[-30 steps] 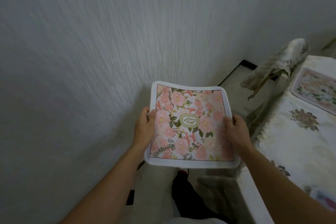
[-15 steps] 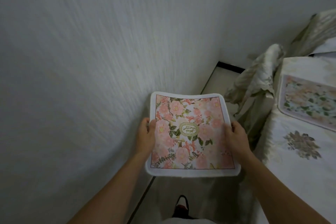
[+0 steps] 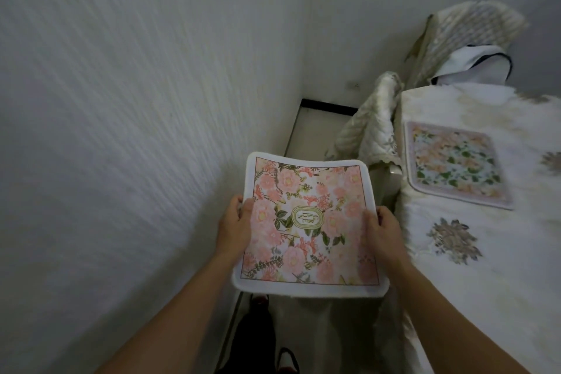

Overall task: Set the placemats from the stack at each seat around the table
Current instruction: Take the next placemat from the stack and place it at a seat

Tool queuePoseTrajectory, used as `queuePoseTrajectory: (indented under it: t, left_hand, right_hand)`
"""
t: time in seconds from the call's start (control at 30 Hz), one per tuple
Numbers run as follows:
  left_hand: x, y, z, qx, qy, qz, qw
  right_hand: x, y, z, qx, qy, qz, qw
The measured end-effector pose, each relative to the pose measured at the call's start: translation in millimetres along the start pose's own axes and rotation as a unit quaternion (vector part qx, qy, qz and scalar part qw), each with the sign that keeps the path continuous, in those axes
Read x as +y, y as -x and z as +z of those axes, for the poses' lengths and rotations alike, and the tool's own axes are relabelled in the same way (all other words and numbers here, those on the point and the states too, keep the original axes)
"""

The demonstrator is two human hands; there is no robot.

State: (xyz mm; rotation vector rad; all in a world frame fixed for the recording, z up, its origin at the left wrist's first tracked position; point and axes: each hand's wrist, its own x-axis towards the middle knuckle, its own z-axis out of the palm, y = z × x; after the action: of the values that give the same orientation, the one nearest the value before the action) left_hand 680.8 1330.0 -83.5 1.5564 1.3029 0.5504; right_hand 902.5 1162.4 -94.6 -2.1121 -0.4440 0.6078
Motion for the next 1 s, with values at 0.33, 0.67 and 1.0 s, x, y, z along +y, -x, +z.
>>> queuePoseTrajectory:
  t: [0.33,0.67,1.0]
  left_hand:
    - [59,-105,48,-0.098,0.051,0.041,0.993]
    - [140,-169,127,-0.221,0.053,0.118,0.967]
    - [202,-112,277,-0.406,-0.001,0.244,0.881]
  right_hand:
    - [-30,-66,-14,0.106,-0.014,0.014,0.994]
    - [-25,-106,-56,0.227,-0.067,0.065,0.969]
    - [56,-51,-143,0.411,-0.147,0.211,0.875]
